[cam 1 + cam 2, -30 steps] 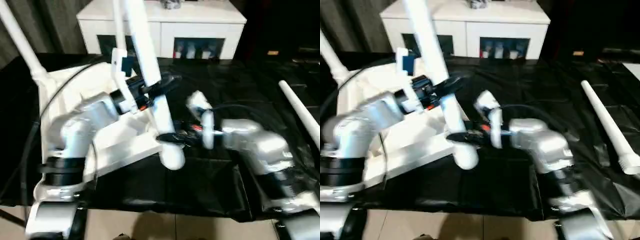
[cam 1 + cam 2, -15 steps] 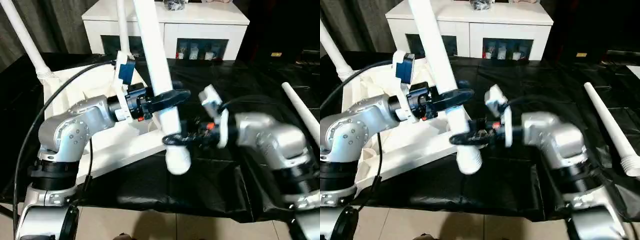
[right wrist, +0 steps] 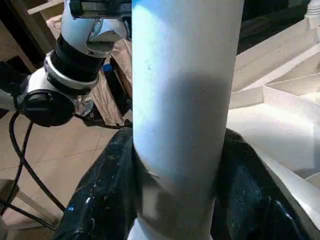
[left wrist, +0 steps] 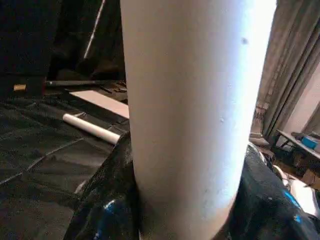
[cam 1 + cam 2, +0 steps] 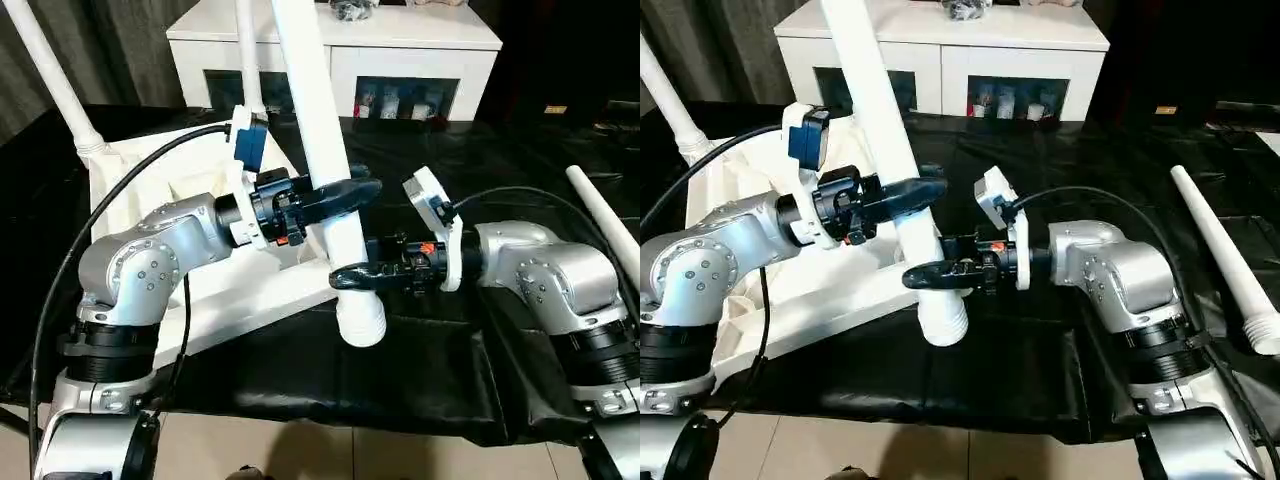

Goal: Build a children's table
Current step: Pick table leg

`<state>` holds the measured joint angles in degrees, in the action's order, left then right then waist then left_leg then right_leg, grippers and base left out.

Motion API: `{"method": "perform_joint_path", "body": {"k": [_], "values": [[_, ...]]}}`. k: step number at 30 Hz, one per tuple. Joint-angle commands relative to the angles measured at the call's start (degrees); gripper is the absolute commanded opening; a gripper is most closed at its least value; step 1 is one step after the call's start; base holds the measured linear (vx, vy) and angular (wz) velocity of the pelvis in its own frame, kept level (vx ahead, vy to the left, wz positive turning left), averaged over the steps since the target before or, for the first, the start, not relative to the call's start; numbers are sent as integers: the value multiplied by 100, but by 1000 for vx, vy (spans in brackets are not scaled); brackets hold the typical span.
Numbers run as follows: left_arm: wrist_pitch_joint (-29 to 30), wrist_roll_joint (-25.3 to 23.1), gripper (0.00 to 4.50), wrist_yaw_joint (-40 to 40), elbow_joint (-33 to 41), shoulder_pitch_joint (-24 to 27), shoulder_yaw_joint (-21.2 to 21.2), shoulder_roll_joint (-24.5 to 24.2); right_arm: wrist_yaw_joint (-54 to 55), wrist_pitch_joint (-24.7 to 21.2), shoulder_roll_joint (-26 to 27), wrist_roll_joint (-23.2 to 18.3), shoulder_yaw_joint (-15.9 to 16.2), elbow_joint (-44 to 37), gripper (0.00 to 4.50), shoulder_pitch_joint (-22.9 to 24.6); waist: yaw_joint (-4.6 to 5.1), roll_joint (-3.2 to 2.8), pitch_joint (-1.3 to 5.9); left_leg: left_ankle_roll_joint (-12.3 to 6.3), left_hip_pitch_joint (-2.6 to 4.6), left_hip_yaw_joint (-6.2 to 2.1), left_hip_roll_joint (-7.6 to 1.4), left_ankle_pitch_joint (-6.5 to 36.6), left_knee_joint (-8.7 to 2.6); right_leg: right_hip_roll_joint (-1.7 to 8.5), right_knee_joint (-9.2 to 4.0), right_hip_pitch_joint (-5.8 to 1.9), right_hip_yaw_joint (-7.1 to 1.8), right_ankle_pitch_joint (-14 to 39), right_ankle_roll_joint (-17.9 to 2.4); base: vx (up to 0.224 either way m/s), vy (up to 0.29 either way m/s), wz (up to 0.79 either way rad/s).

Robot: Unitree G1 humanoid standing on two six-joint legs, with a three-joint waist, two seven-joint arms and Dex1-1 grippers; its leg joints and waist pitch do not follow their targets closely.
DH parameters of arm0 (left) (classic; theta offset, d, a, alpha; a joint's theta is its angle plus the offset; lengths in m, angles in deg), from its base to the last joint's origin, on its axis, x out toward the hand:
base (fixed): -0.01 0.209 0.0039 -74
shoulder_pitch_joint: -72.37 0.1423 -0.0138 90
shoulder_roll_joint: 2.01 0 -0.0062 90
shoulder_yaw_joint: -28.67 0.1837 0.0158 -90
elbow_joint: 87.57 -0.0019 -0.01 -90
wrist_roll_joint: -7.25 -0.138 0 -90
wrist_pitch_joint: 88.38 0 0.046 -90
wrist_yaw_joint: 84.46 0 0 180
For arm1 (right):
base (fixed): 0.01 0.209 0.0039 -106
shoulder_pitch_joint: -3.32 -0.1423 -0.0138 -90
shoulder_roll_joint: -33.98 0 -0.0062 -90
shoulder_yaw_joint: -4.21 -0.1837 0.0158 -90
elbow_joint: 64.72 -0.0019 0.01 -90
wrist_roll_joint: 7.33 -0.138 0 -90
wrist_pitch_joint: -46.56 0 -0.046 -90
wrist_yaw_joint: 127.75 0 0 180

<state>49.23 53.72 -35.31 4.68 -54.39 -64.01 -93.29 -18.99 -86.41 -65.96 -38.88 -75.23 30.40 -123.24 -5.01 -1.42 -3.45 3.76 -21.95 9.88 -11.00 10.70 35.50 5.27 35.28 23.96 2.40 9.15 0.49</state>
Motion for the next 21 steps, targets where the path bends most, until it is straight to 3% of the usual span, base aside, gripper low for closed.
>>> {"method": "perform_joint_path", "body": {"k": [1,4,5,6,15,16,17,21], "values": [[-87,-75,185,-197,-105,-125,-225,-6,-2,174,22,34,-61,-87,183,-140,8,26,459,-29,93,2,-102,970,-418,164,-325,-328,-136,999,-1407,0,0,0],[-104,-44,185,-283,-123,-143,-285,43,185,395,111,182,-68,-22,183,-145,6,35,464,-21,85,1,-99,922,-416,172,-320,-334,-135,976,-1402,0,0,0],[-105,-32,185,-297,-127,-146,-290,47,199,380,121,173,-71,-6,239,-149,6,30,467,-30,89,0,-101,919,-415,167,-315,-333,-134,958,-1407,0,0,0],[-115,-12,184,-353,-147,-154,-313,63,178,343,119,146,-57,-9,253,-151,7,31,463,-40,92,1,-101,938,-417,163,-318,-331,-133,965,-1407,0,0,0],[-94,143,184,-693,-310,-215,-605,248,193,293,126,89,-83,-12,328,-144,0,47,465,-70,83,5,-95,900,-408,161,-317,-337,-133,928,-1403,0,0,0],[-81,232,184,-779,-386,-238,-721,287,306,364,132,126,-142,-9,336,-129,-4,74,466,-78,87,5,-101,905,-411,168,-323,-338,-134,954,-1399,0,0,0],[-74,266,184,-797,-413,-243,-759,293,366,404,136,150,-173,-7,341,-123,-6,61,461,-69,82,9,-92,914,-407,165,-322,-332,-134,981,-1397,0,0,0],[-56,519,184,-989,-583,-273,-1067,358,861,288,203,-43,-737,213,366,-209,-7,63,467,-51,94,6,-89,903,-408,169,-331,-328,-132,1039,-1361,0,0,0]]}}
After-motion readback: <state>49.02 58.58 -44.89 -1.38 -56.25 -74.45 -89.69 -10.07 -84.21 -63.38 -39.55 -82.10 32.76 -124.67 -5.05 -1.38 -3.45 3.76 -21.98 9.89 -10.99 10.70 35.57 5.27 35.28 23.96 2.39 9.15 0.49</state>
